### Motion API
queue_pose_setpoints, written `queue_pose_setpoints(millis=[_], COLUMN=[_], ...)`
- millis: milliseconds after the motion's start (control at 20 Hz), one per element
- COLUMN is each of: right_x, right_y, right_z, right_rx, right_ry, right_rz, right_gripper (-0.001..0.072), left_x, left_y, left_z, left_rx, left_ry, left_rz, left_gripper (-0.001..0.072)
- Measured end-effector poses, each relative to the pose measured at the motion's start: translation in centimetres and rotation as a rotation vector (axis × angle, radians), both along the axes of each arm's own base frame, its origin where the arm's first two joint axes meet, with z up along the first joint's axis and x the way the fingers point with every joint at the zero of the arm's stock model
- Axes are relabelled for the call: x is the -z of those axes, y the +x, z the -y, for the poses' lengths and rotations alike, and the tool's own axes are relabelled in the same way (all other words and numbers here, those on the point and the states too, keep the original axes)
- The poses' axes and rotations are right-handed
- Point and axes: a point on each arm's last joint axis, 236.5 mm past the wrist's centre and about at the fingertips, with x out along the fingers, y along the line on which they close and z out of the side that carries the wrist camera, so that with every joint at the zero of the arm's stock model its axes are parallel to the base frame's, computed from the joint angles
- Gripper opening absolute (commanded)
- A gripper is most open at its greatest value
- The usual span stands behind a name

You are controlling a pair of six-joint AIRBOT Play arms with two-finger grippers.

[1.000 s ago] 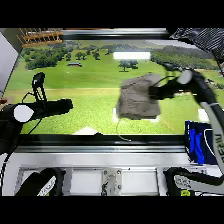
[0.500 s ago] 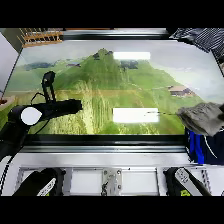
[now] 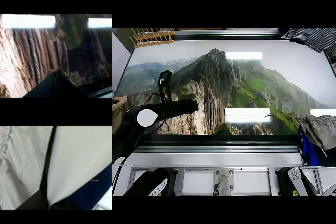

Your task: Fold the clothes and pants, and hang the long-sleeved shirts on hangers.

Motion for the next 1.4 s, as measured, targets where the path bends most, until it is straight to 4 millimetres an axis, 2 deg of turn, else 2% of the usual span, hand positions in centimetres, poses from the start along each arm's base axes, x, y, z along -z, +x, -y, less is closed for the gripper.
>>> queue_pose_setpoints(millis=[400, 500, 550, 600, 650, 900, 1000, 1100, 1150, 1250, 1350, 1400], right_x=[1.8, 2.0, 2.0, 2.1, 2.1, 1.6, 0.2, -2.2, -3.6, -6.0, -7.9, -8.6], right_y=[-4.1, -4.7, -5.0, -5.4, -5.5, -5.8, -4.4, -0.2, 2.5, 7.9, 12.5, 14.3], right_z=[0.4, 0.6, 0.5, 0.5, 0.5, 0.4, 0.6, -0.2, -1.5, -5.7, -11.8, -15.5], right_rx=[0.000, -0.008, -0.019, -0.029, -0.037, -0.058, -0.092, -0.196, -0.283, -0.482, -0.709, -0.833], right_ry=[-0.019, -0.024, -0.024, -0.023, -0.022, -0.035, -0.103, -0.190, -0.222, -0.242, -0.223, -0.199], right_rz=[-0.171, -0.203, -0.219, -0.237, -0.246, -0.256, -0.200, -0.050, 0.044, 0.224, 0.381, 0.447], right_gripper=[0.0020, 0.0052, 0.0234, 0.0517, 0.0708, 0.0708, 0.0708, 0.0708, 0.0708, 0.0708, 0.0708, 0.0708], left_x=[0.0, 0.0, 0.0, 0.0, 0.0, -0.1, -0.1, -0.1, -0.1, -0.1, -0.1, -0.1], left_y=[0.1, 0.1, 0.1, 0.1, 0.1, 0.1, 0.2, 0.2, 0.2, 0.1, 0.1, 0.1], left_z=[0.0, 0.0, 0.0, 0.0, 0.0, -0.1, -0.1, -0.1, -0.1, 0.0, 0.0, 0.0], left_rx=[-0.001, -0.001, -0.001, -0.001, -0.001, -0.001, -0.001, -0.001, -0.001, -0.001, -0.001, -0.001], left_ry=[0.001, 0.002, 0.002, 0.002, 0.003, 0.003, 0.003, 0.003, 0.003, 0.002, 0.002, 0.002], left_rz=[0.004, 0.004, 0.004, 0.005, 0.006, 0.008, 0.009, 0.009, 0.009, 0.009, 0.009, 0.009], left_gripper=[0.0004, 0.0004, 0.0005, 0.0005, 0.0005, 0.0005, 0.0004, 0.0004, 0.0005, 0.0005, 0.0005, 0.0005])
